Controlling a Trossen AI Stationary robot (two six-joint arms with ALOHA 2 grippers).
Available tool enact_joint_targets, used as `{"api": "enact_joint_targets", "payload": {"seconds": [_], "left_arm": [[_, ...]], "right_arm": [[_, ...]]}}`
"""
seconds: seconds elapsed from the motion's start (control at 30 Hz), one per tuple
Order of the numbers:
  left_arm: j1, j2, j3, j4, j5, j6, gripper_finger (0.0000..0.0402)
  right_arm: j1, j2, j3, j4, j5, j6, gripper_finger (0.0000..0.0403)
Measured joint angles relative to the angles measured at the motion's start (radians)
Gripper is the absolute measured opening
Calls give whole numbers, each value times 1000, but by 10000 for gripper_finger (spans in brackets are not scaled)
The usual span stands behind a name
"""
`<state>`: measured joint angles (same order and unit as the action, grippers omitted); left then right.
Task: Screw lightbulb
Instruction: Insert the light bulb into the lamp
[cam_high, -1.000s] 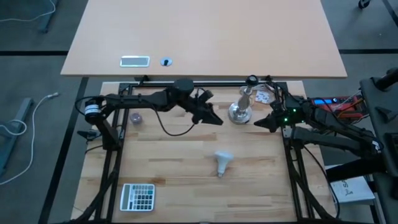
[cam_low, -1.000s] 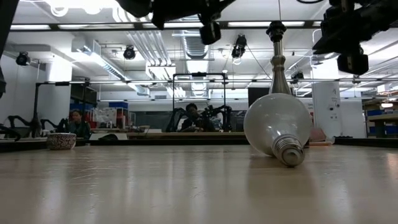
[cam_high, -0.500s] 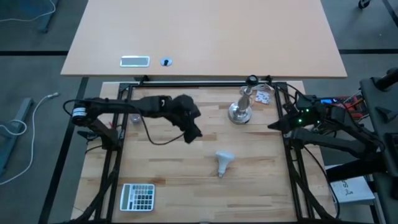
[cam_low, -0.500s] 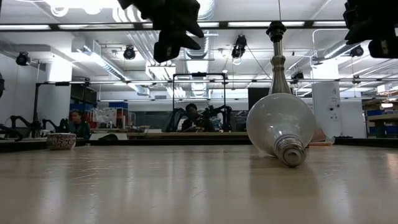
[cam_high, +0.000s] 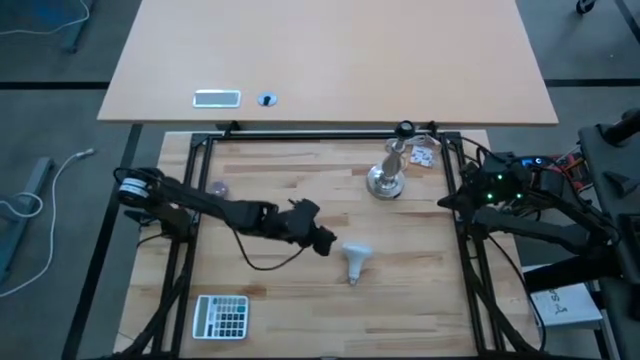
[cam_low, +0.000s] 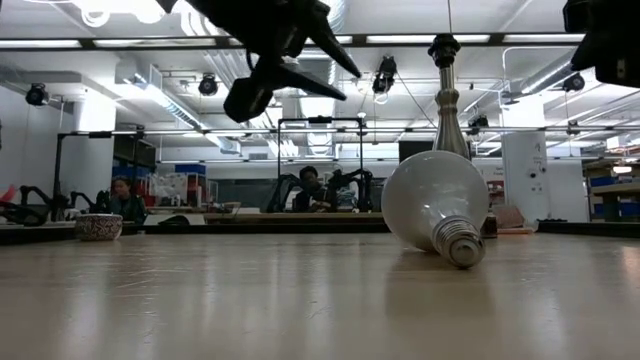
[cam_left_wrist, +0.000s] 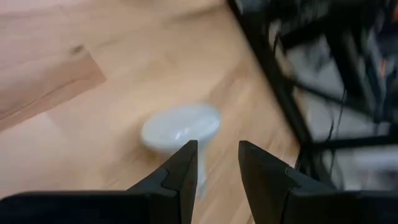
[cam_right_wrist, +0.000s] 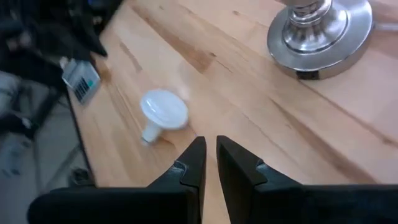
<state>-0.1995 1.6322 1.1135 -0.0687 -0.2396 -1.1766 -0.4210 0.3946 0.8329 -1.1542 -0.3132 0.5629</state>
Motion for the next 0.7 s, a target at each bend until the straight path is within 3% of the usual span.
{"api": "enact_joint_targets", "payload": {"seconds": [0.13, 0.27, 0.47, 0.63, 0.7], "left_arm": [[-42, 62, 1, 85, -113, -218, 107], [-64, 161, 66, 143, -143, -302, 107], [-84, 291, 322, -144, -145, -372, 107], [-95, 409, 618, -633, -114, -473, 107], [-105, 456, 727, -757, -118, -499, 107]], "right_arm": [[0, 2, -4, -2, 3, -132, 41], [0, 8, -4, -10, -8, -220, 49], [0, -3, -4, -22, -99, -217, 57], [0, -8, -4, -21, -85, -216, 49], [0, -8, -4, -21, -83, -211, 43]]}}
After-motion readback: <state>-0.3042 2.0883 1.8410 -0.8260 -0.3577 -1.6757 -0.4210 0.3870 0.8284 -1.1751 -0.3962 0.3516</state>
